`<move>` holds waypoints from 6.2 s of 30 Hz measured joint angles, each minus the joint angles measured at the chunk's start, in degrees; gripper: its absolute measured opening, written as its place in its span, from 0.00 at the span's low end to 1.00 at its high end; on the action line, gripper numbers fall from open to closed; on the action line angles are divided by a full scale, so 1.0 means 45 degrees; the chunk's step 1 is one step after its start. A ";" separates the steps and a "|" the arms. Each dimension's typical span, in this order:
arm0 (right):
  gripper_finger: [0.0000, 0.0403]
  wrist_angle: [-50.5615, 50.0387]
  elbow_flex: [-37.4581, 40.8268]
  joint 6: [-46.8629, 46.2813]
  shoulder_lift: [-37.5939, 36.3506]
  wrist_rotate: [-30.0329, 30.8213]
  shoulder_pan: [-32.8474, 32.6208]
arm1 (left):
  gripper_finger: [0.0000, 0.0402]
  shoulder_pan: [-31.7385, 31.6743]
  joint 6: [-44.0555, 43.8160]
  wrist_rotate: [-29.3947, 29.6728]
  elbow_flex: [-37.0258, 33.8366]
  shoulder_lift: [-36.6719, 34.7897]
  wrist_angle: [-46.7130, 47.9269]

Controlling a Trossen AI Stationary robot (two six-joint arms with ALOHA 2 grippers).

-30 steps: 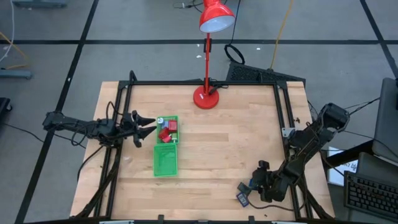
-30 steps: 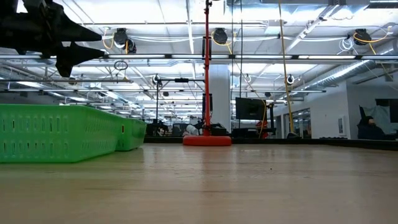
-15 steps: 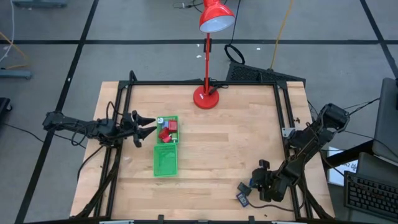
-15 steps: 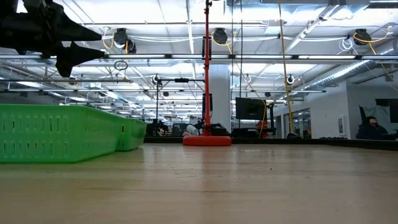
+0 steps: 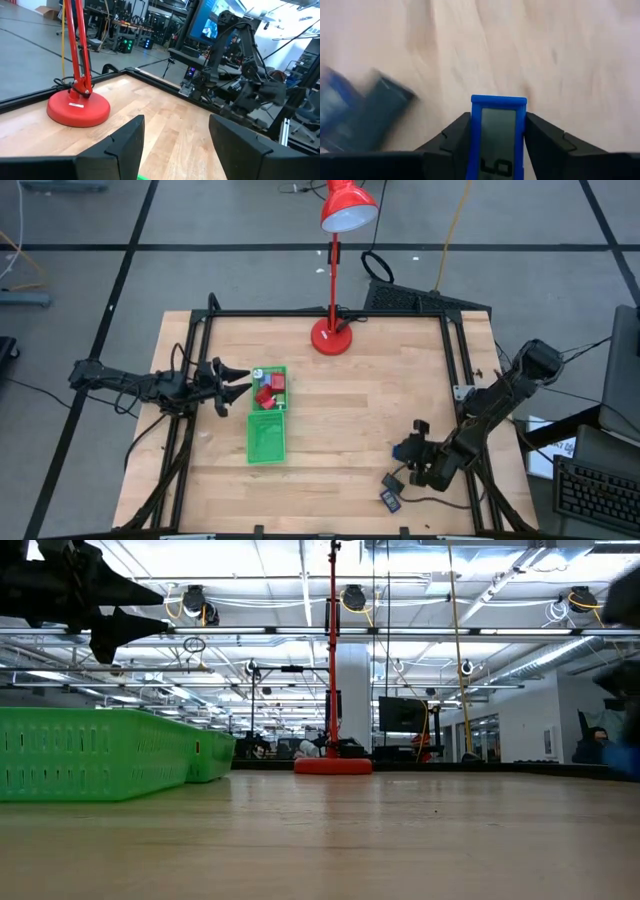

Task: Pick & Place Office items
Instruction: Put the top blue digital timer into the bottom green bin

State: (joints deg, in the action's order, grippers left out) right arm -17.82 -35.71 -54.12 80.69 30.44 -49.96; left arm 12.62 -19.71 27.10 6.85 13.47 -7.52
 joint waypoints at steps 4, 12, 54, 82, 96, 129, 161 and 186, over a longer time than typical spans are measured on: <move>0.36 0.0383 -0.0058 0.1715 -0.1072 0.1612 0.0526 | 0.56 0.0000 0.0915 -0.0001 0.0000 0.0001 -0.0449; 0.36 0.3635 -0.0062 0.7071 -0.2506 0.4710 0.1935 | 0.56 0.0000 0.2711 -0.2012 -0.0010 0.1622 -0.2685; 0.37 1.7139 -0.0092 1.3296 -0.0439 -0.5145 0.4990 | 0.56 0.0967 0.2890 -0.6130 0.9582 1.9490 -1.3229; 0.36 1.7247 -0.0092 1.4195 -0.0443 -0.4072 0.5014 | 0.56 0.1005 0.2328 -0.6974 0.9666 1.9508 -1.0948; 0.37 1.7241 -0.0092 1.4185 -0.0443 -0.4057 0.5121 | 0.81 0.1532 0.4087 -0.2707 0.9693 1.9500 -1.0455; 0.38 1.7008 -0.0096 1.4170 -0.0443 -0.4107 0.5111 | 0.71 0.1602 0.4894 -0.2657 1.3138 2.1624 -0.9592; 0.64 1.4718 -0.0096 1.3617 -0.1863 -0.2440 0.4585 | 0.38 0.1807 0.4777 -0.2571 1.3138 2.0286 -0.7110; 0.66 1.0878 -0.0092 1.4025 -0.4659 -0.2129 0.4502 | 0.40 0.4565 0.2816 0.3947 0.6645 1.4332 -0.6711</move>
State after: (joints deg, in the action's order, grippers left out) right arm 31.13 -36.12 9.00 59.72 20.86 -29.70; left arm 33.17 -7.04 44.86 36.76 77.97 -37.72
